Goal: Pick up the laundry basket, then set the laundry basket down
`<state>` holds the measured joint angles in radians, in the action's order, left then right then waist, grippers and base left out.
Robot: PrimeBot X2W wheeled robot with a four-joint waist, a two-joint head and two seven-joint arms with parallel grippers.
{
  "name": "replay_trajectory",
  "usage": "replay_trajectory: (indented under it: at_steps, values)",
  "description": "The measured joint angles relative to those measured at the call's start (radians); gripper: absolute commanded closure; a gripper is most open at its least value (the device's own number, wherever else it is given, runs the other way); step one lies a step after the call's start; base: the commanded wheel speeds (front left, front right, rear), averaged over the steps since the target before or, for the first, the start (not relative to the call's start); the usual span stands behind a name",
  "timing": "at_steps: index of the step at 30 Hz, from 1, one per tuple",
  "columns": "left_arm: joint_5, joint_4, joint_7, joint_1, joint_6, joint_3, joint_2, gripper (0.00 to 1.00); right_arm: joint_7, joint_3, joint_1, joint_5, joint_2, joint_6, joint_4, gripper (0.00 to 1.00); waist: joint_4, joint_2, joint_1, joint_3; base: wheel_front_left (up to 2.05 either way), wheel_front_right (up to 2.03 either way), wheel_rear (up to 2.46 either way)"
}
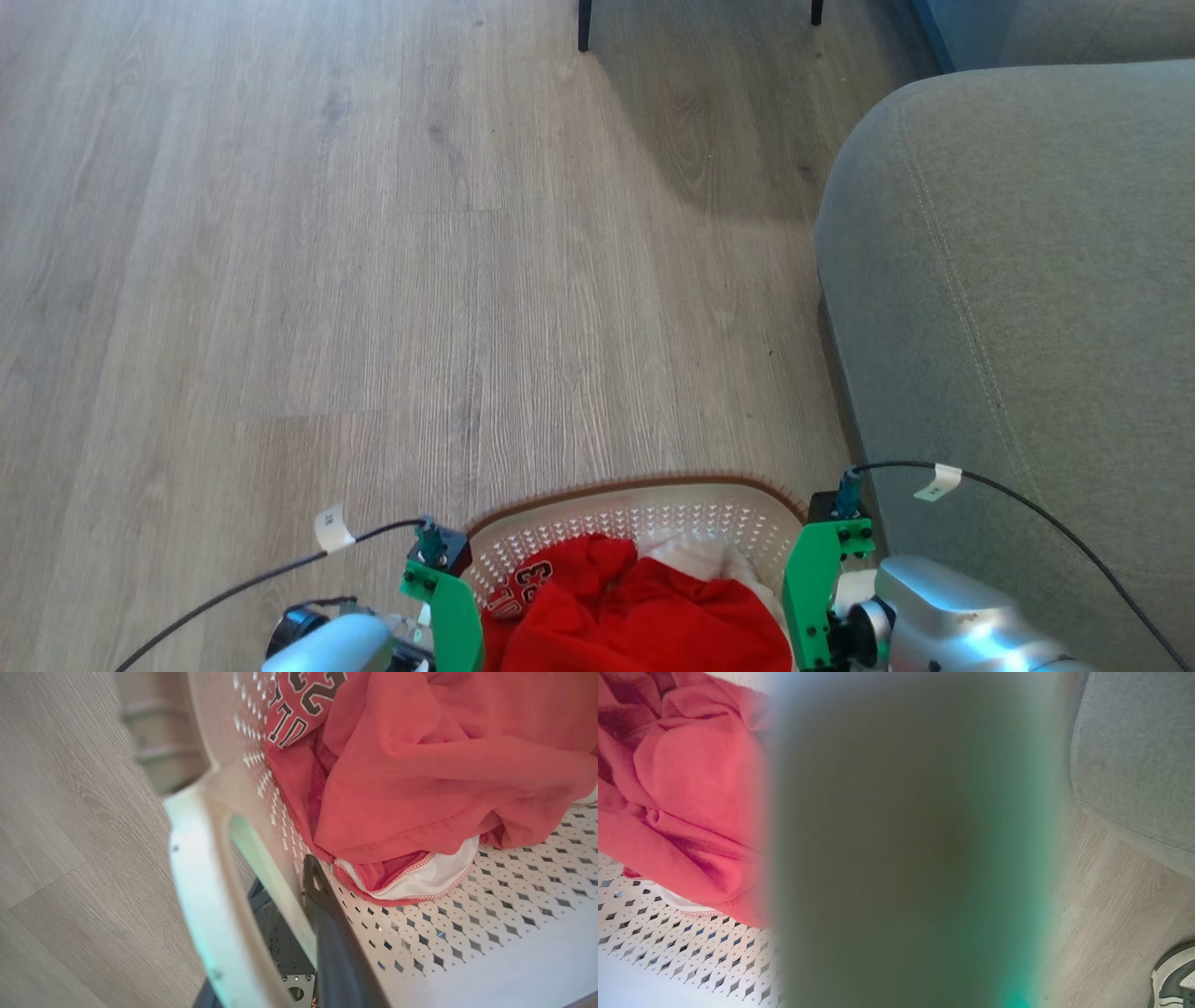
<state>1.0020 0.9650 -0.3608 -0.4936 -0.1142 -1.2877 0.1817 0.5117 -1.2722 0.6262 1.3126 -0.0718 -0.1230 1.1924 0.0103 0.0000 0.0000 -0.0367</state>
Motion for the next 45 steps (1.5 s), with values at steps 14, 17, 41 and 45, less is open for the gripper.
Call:
replay_trajectory:
  at_steps: [14,17,41,45]
  values:
    - [0.0,0.012,0.006,-0.021,-0.001,0.0,-0.002,1.0,-0.013,-0.001,0.01,0.009,0.0,0.0,-0.001,1.0,0.001,0.0,0.0,-0.03,0.0,0.0,0.0]
    - [-0.008,0.03,0.031,-0.049,-0.001,0.0,-0.007,1.0,-0.044,-0.001,0.035,0.009,0.0,0.0,-0.004,1.0,0.0,0.0,0.0,-0.062,0.0,0.0,0.0]
    - [-0.114,0.232,0.281,-0.379,-0.001,0.006,-0.11,1.0,-0.358,0.032,0.274,-0.002,-0.044,0.0,-0.01,1.0,-0.009,0.0,0.0003,-0.505,0.0,0.0,0.0]
    - [-0.128,0.258,0.321,-0.453,-0.001,0.006,-0.125,1.0,-0.421,0.041,0.321,-0.005,-0.06,0.0,-0.013,1.0,-0.008,-0.0001,0.0003,-0.594,0.0,0.0,0.0]
